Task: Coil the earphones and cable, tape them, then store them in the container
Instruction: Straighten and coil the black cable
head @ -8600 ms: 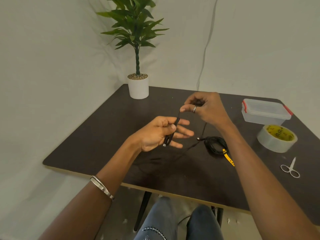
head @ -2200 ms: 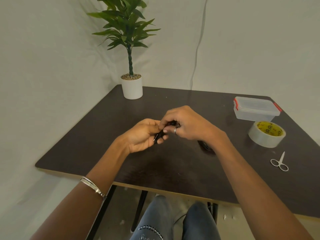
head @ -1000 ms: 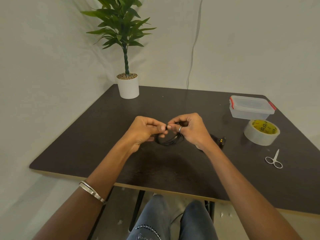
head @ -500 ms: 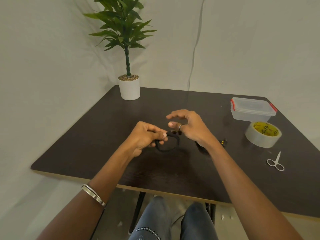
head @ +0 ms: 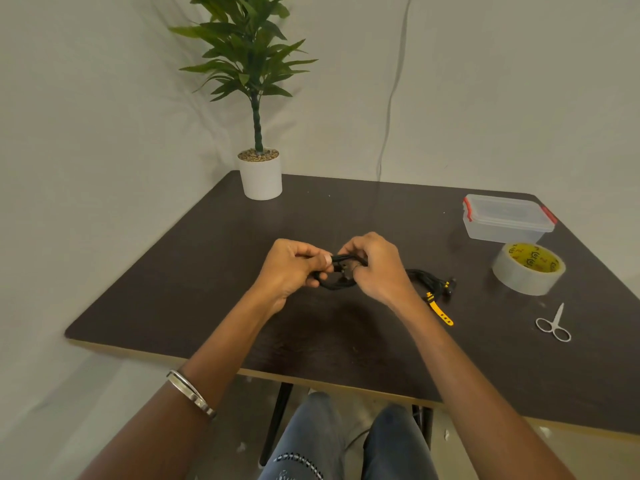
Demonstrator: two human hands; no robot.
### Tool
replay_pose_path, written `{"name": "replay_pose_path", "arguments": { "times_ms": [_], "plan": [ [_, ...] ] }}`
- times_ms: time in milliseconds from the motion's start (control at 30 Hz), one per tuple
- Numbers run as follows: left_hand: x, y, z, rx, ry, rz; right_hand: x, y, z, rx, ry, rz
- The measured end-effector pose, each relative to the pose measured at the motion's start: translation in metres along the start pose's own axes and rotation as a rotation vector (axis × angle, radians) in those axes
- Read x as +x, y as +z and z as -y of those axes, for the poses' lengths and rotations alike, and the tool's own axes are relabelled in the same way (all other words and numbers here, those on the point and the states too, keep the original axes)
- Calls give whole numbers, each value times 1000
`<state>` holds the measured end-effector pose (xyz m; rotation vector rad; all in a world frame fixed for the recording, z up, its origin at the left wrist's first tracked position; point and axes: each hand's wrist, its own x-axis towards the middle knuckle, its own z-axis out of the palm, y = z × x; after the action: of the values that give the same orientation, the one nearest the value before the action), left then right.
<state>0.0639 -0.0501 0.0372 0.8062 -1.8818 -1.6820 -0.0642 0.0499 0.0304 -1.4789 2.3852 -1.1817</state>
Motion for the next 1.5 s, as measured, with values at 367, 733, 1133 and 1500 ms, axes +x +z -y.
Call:
{"name": "replay_pose_path", "arguments": {
  "times_ms": [367,733,1133,1500],
  "plan": [
    [4,-1,6,173,176,-38,-1,3,-11,393,45,126],
    [10,1,10,154,97,-30,-9,11,-4,915,253,154],
    [14,0,12,329,88,36,5,9,-26,-39,-225,38],
    [13,1,12,38,-9,65,5,5,-13,882,344,116]
  ]
}}
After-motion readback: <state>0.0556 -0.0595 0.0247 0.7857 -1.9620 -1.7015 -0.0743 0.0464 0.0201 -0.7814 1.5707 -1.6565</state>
